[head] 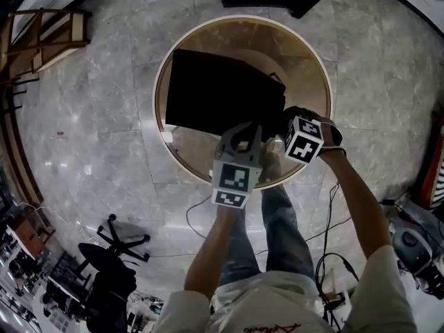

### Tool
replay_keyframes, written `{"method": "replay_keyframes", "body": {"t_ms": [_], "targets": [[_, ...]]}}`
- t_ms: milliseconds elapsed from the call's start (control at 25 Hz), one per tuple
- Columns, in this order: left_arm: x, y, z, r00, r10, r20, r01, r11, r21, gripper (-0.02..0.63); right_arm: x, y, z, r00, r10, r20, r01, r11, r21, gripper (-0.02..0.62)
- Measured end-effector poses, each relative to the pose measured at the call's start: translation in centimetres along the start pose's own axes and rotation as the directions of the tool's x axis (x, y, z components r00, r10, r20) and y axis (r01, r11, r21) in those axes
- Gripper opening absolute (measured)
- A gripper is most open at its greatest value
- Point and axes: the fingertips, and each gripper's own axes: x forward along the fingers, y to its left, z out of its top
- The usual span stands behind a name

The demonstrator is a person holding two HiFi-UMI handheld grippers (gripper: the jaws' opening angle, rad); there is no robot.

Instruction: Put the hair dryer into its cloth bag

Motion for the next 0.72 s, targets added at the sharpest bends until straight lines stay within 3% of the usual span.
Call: {"method": "replay_keyframes", "body": {"t_ms": [320,720], "targets": [[-0.7,-0.3,0.9,0.999,-0.04,0.031,0.041,0.999,-0.029,0.032,0.2,-0.7,2.8,0.997,0.028,-0.077,-0.035,0.995,-0.088,0.196],[-1.2,0.2,1.5,0.994,-0.081,0.074,0.088,0.991,-0.1,0.032,0.9,-1.7,6.4,0.999,0.036,-0.02,-0.038,0.996,-0.083,0.196]]}}
